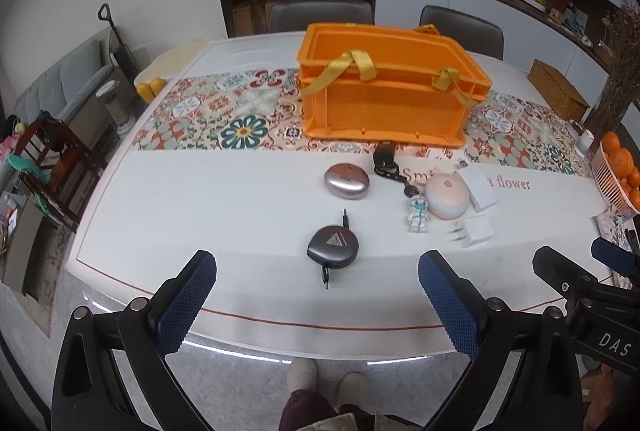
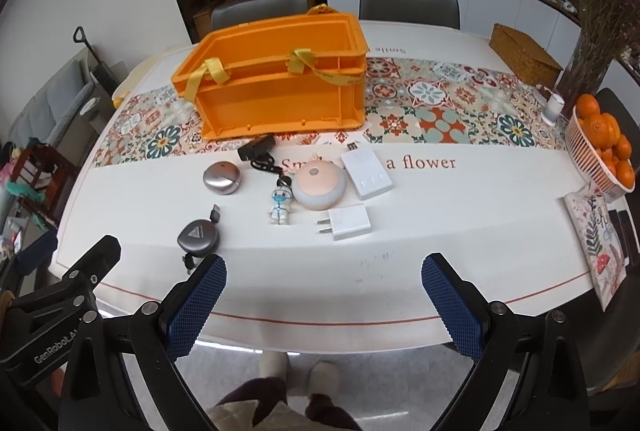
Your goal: Organize rigid objects
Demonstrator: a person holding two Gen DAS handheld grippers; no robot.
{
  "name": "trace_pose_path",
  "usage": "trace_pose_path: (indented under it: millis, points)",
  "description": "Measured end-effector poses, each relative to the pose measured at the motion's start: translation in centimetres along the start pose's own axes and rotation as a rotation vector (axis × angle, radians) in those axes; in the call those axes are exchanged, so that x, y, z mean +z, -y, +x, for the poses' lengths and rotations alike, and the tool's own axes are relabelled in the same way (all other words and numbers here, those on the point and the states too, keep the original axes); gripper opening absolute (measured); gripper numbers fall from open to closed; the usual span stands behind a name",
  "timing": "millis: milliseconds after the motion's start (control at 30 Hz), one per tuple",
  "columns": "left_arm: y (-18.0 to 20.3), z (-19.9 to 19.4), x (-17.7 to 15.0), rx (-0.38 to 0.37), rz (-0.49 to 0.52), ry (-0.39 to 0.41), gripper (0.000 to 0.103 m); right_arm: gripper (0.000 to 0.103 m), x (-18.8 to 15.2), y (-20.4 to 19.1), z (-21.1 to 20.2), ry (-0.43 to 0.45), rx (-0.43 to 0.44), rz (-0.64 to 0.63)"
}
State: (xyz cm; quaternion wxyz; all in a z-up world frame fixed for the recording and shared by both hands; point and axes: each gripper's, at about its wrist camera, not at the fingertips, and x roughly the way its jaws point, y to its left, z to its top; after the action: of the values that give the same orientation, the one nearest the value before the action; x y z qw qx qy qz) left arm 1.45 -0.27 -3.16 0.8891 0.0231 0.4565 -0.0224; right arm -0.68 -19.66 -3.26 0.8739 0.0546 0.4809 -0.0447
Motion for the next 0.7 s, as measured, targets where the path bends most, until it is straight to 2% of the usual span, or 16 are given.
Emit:
trace_pose_path:
  millis: [167, 467, 700]
  points:
    - [0.0, 1.9, -0.9, -0.007, -0.004, -0.055, 0.103, 0.099, -0.3, 0.1, 1.7, -0.035, 0.010, -0.005]
    - [0.2, 5.4, -1.4, -0.018, 0.003, -0.098, 0.103, 0.099, -0.4, 0.2, 5.1, -0.081, 0.019, -0.011]
    - [0.3, 7.7, -1.7, 0.021, -0.001, -0.040, 0.103, 0.099, -0.5, 0.5, 7.9, -0.053, -0.008, -0.009]
